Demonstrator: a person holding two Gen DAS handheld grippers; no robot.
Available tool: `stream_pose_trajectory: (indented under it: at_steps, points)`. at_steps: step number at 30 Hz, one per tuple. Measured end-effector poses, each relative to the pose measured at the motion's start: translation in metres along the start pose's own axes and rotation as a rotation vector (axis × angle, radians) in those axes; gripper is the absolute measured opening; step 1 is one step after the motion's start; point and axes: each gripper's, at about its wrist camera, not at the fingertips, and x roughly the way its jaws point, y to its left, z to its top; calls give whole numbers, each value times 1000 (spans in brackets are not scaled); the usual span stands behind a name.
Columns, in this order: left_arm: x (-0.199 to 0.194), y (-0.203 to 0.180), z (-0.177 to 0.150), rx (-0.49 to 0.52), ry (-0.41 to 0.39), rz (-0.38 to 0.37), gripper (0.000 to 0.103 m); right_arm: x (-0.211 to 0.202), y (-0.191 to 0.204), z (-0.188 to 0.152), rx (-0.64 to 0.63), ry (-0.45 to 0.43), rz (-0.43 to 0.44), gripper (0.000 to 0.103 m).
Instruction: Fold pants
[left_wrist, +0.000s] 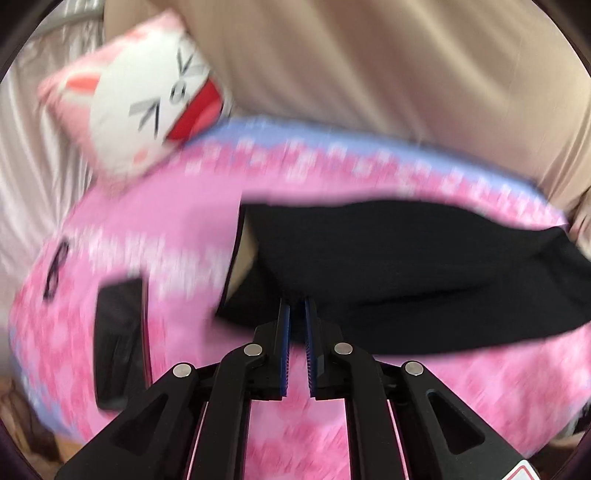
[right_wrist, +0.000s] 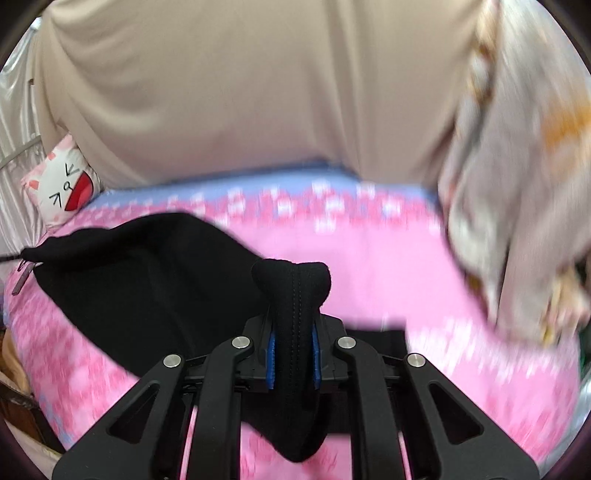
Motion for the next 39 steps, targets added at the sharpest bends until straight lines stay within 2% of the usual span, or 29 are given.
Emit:
stream_pose_trajectory:
  at_steps: [2, 5, 7, 9, 10, 11, 12, 13, 15, 17, 18, 20, 23, 25, 27, 28, 29, 30, 31, 32, 33, 34, 35, 37, 39]
  points:
    - [18, 10, -27, -29, 64, 66, 4, 7, -4, -20, 21, 36, -9, 13]
    - [30, 29, -42, -101, 127, 118, 4, 13, -7, -33, 42, 57, -8, 14]
    - [17, 33, -36, -139, 87, 99, 4, 13, -9, -32, 52, 60, 4, 16]
    - [-1, 17, -24, -102, 8, 107, 7, 15, -14, -28, 66, 48, 1, 19]
    - [-7, 2, -15, -71, -27, 97, 25, 16, -17, -28, 78, 44, 9, 19]
    - [-6, -12, -9, -60, -33, 83, 67, 19, -20, -25, 91, 42, 12, 19]
    - [-2, -23, -6, -56, -35, 62, 83, 21, -22, -25, 101, 46, 17, 19]
    - [3, -31, -5, -49, -44, 53, 88, 24, -24, -25, 107, 47, 15, 19]
    - [16, -43, -6, -34, -49, 92, 88, 28, -28, -24, 117, 52, 22, 19]
    - [23, -40, -7, -69, -37, 92, 87, 29, -31, -27, 133, 55, 31, 20]
    - [26, -36, -9, -104, -26, 75, 87, 30, -32, -29, 138, 55, 36, 21]
    - [25, -20, -14, -199, -23, 54, 87, 30, -35, -31, 146, 55, 34, 30]
    - [24, 4, -17, -315, -37, 66, 87, 32, -39, -33, 160, 59, 37, 30]
    - [32, 12, -16, -366, -13, 41, 87, 34, -40, -33, 188, 66, 66, 31]
    - [46, 16, -14, -404, 35, -15, 87, 35, -40, -32, 192, 70, 74, 36]
    - [58, 18, -12, -432, 77, -49, 87, 34, -39, -31, 190, 67, 71, 45]
    - [68, 20, -11, -457, 111, -71, 82, 34, -38, -31, 191, 64, 70, 54]
    - [77, 20, -9, -477, 134, -65, 80, 34, -37, -30, 190, 60, 70, 55]
    - [75, 18, -5, -461, 118, -41, 59, 34, -35, -30, 186, 59, 68, 55]
    - [76, 14, 2, -428, 124, -13, 33, 35, -33, -30, 180, 56, 67, 53]
    - [76, 12, 8, -400, 135, 38, 25, 36, -33, -29, 175, 54, 62, 48]
    - [75, 16, 15, -411, 144, 29, 18, 38, -32, -28, 173, 57, 61, 33]
    - [73, 23, 22, -432, 157, 3, 15, 42, -34, -25, 176, 66, 52, 24]
    - [65, 39, 40, -464, 154, -72, 14, 44, -38, -14, 173, 59, 14, 21]
    - [45, 48, 61, -462, 120, -111, 13, 28, -37, 8, 150, -28, -10, 20]
